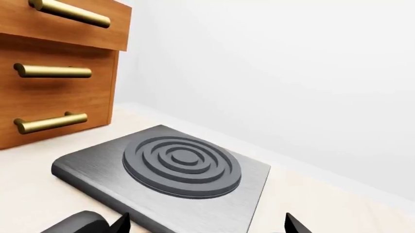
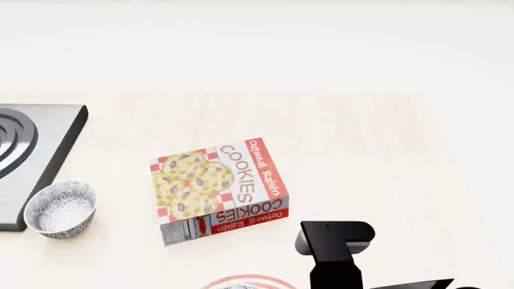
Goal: Pick the akita bowl next to the plate and place it on the plate.
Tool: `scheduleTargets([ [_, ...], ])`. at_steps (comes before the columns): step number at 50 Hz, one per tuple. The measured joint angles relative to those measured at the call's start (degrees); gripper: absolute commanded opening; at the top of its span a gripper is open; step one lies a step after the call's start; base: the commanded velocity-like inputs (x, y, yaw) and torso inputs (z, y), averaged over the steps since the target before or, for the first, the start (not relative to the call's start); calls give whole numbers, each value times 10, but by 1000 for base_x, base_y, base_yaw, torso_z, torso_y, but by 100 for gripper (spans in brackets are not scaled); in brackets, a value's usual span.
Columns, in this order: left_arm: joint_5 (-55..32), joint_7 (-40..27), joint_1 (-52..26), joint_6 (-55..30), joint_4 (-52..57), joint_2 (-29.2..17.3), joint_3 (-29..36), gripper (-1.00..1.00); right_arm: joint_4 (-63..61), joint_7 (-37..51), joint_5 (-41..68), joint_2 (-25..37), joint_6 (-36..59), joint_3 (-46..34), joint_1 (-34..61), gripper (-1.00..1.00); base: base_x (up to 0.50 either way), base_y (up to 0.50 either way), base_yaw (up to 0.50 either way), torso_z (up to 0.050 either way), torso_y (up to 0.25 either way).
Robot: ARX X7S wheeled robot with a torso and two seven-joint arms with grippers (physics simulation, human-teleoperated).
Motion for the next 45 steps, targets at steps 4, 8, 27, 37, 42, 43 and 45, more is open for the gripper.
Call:
scheduleTargets([
  [4, -1, 0, 0, 0, 0, -1, 0, 100, 0, -5, -5, 1, -3, -5, 0, -100, 0, 0, 0, 0, 0],
  [8, -1, -1, 0, 0, 1, -1, 0, 100, 1, -9, -9, 2, -7, -10, -1, -100, 0, 0, 0, 0, 0],
  [27, -2, -2, 0, 3, -2, -2, 2, 100, 1, -21, -15, 6, -21, -23, 1, 100, 0, 0, 0, 0, 0],
  [37, -4, -3, 1, 2, 0, -3, 3, 100, -7, -19, -8, 10, -21, -25, 3, 100, 0, 0, 0, 0, 0],
  [42, -4, -4, 1, 2, 0, -4, 3, 100, -18, -6, 7, 13, -17, -21, 5, 100, 0, 0, 0, 0, 0],
  [43, -4, -4, 1, 3, 0, -4, 4, 100, -21, -2, 11, 14, -16, -19, 6, 100, 0, 0, 0, 0, 0],
  [45, -4, -4, 1, 3, 0, -4, 4, 100, -27, 7, 21, 16, -13, -16, 8, 100, 0, 0, 0, 0, 0],
])
